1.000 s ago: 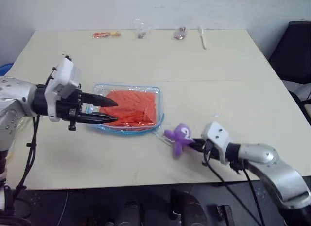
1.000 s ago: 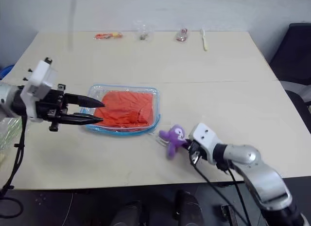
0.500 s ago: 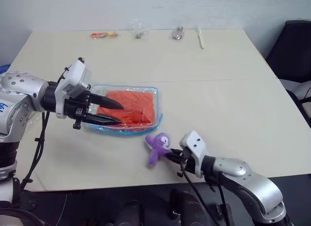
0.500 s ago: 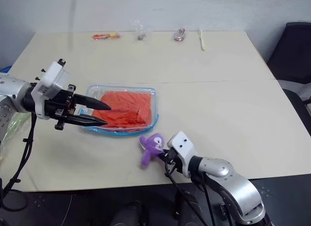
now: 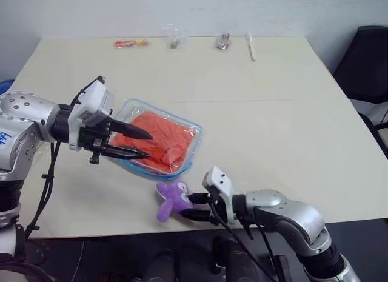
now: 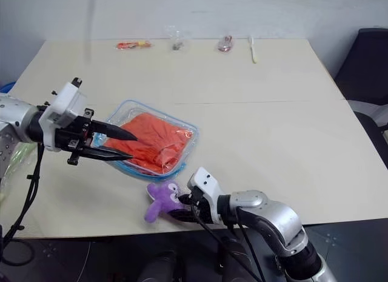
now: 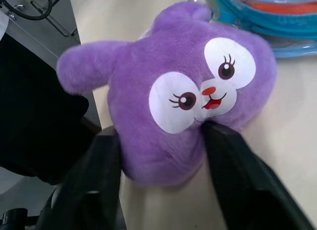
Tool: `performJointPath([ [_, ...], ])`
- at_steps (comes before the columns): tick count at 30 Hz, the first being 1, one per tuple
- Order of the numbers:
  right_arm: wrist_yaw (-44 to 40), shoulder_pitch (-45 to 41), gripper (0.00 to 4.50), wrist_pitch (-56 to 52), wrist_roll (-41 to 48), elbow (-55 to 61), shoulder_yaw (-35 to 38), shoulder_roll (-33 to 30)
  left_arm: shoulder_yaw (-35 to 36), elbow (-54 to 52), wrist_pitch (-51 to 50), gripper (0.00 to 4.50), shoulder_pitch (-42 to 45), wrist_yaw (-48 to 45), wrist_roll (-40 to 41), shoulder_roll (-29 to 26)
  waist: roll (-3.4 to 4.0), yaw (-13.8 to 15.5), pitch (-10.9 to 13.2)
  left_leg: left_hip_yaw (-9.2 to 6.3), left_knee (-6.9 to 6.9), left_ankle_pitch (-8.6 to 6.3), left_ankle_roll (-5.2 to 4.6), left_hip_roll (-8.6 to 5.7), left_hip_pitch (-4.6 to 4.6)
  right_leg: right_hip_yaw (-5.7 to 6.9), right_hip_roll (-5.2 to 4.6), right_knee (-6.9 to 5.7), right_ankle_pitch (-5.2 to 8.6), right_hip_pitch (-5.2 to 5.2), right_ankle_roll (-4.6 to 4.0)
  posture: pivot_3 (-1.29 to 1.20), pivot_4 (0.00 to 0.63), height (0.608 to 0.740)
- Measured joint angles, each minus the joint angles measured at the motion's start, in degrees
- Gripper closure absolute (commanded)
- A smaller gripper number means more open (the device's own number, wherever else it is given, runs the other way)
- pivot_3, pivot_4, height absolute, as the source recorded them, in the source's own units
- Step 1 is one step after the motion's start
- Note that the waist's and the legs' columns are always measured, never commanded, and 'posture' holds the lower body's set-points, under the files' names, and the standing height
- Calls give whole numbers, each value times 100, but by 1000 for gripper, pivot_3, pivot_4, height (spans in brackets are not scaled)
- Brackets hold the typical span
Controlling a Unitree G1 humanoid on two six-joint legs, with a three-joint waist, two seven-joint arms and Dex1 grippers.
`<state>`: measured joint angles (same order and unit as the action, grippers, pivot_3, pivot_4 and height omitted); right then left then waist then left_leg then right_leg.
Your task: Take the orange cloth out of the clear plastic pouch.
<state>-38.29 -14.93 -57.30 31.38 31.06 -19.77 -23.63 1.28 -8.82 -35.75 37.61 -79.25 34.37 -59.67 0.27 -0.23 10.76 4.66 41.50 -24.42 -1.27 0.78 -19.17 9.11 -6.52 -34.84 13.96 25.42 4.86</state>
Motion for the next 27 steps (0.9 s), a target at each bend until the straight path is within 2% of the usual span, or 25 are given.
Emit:
performJointPath([
  [3,-55,81,59,77,39,85,46,-241,20,-35,2,2302,-72,82,-3,0,0,18,0,-2,1,0,0,-2,-1,1,-3,0,0,0,0,0,150,740],
  [16,-146,405,22,419,8,672,516,-1254,-66,-193,571,2302,-461,69,-409,51,4,37,-3,-1,3,0,0,-4,-3,0,-7,0,0,0,0,0,150,740],
  [21,-206,-724,22,1965,-1291,301,548,-1776,-171,-652,497,2302,-750,6,-339,71,6,-9,-2,2,-3,-1,4,5,2,-3,0,-1,1,4,-3,0,150,740],
  [27,-318,-1437,22,3713,-2619,-1071,-343,-1255,49,-654,337,2302,-996,-14,-299,-175,7,-21,-1,2,-10,-1,12,10,-2,3,6,0,6,10,-11,0,150,740],
])
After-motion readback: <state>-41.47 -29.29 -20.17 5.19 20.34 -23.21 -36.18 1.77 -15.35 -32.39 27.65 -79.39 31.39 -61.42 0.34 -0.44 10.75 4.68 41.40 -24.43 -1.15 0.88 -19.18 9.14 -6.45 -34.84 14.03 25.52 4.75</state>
